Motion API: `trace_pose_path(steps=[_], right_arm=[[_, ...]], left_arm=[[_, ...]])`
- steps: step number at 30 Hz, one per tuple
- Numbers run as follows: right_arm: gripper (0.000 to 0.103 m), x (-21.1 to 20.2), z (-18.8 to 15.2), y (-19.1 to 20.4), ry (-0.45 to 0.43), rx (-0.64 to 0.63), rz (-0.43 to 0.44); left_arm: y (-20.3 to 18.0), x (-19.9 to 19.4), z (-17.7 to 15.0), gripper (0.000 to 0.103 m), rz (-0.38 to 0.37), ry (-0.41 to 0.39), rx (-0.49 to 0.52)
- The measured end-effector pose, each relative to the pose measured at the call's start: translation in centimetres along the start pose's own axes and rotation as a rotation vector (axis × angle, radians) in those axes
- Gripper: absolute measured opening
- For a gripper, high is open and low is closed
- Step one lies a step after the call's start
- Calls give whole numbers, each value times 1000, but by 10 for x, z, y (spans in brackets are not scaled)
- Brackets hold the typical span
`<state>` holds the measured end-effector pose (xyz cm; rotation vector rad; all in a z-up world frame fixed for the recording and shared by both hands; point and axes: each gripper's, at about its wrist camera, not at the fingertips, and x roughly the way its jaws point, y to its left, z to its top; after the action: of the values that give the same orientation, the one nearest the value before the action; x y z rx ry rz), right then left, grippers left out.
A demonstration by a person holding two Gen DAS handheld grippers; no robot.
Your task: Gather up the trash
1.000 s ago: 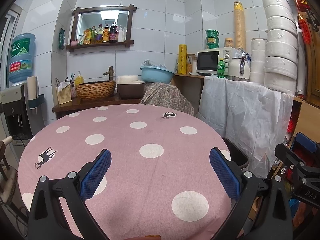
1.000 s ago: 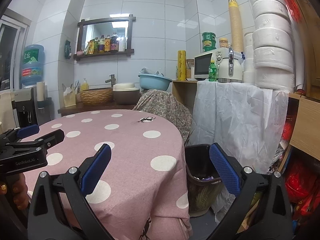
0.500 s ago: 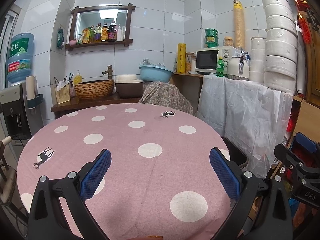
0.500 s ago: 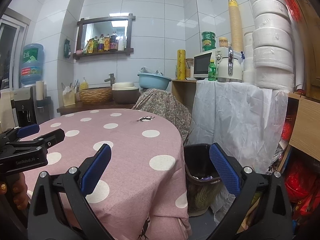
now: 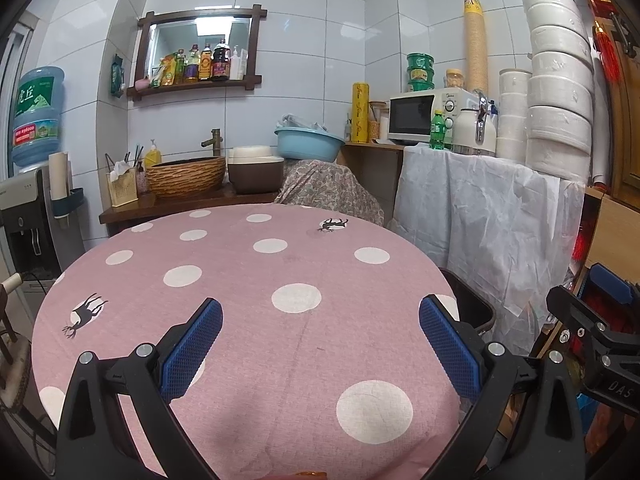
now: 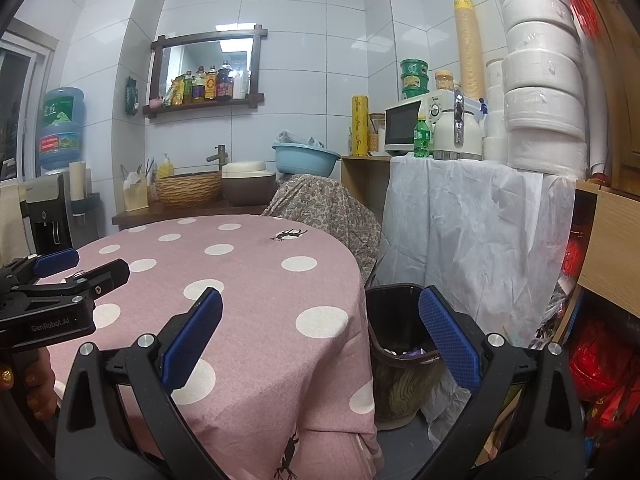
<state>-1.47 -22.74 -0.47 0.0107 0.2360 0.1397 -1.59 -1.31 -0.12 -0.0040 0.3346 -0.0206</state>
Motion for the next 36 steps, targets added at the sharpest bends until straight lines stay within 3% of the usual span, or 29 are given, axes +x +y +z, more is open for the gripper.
trace_pose_path(steps=[36], right_arm=[[97,2,-1,-2,5,5,-17]], left_arm=[[-8,2,2,98,-17,17,4]])
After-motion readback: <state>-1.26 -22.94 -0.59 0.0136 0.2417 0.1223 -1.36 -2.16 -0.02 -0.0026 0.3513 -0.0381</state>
